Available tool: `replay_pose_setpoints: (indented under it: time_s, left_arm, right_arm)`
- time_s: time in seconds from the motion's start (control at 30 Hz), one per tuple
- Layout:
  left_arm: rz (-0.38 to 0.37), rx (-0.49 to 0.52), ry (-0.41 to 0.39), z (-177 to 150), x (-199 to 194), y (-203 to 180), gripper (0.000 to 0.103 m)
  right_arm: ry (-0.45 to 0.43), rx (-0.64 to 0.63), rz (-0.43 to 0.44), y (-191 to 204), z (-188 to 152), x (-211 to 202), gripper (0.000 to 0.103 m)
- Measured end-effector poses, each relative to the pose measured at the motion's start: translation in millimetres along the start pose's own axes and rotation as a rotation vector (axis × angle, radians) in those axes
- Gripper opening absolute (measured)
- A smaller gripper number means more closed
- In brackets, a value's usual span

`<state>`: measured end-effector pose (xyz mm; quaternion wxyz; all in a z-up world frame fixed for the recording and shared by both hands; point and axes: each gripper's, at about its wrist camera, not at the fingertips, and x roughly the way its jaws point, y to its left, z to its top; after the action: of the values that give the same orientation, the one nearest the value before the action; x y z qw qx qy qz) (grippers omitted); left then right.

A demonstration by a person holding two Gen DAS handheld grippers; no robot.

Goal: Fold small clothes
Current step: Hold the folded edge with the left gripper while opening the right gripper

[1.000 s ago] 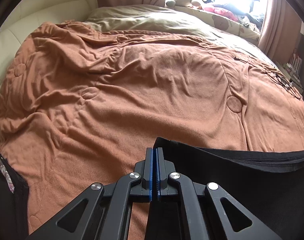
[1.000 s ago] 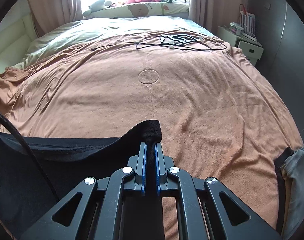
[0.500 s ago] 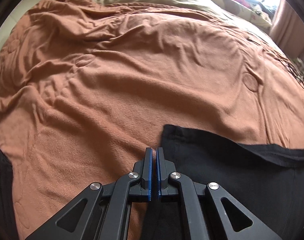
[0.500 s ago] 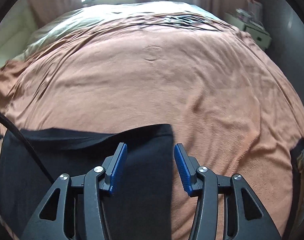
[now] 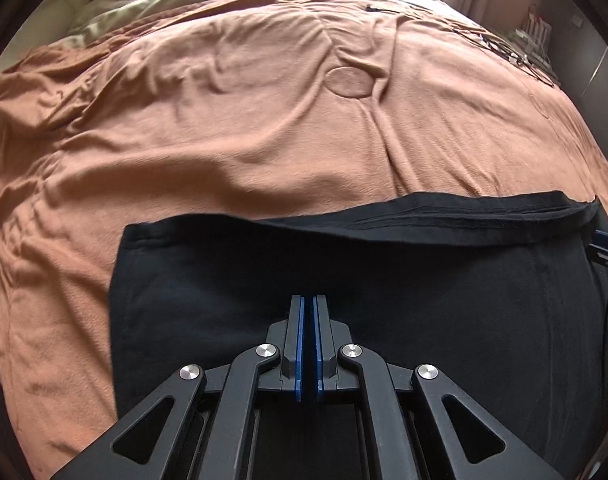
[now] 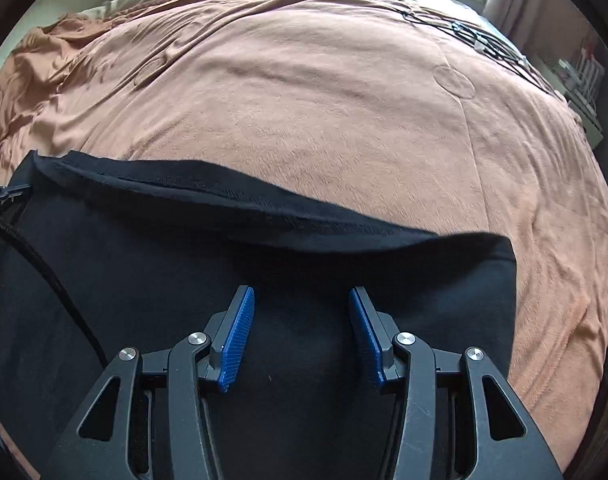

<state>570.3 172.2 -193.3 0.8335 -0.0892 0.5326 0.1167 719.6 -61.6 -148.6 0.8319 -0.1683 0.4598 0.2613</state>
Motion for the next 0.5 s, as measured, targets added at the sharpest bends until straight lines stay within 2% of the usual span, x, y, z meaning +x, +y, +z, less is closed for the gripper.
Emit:
replay_pose_setpoints:
  time_s: [0.1, 0.33, 0.5]
  left_arm:
    - [0.034, 0.02, -0.006, 8.3, 5.7, -12.0, 0.004]
    - [0.04, -0.02, -0.014, 33.0, 17.8, -29.4, 0.004]
    - [0.003, -0.073, -0.028, 42.4, 20.3, -34.9, 0.004]
  right_arm:
    - [-0.021, 0.019, -0.011, 4.0, 10.7, 9.3, 0.047]
    - [-0.052, 0.136, -0.009, 0.9, 29.6, 26.1, 0.047]
    - [-0.08, 0.209, 0.019, -5.4, 38.7, 30.2, 0.047]
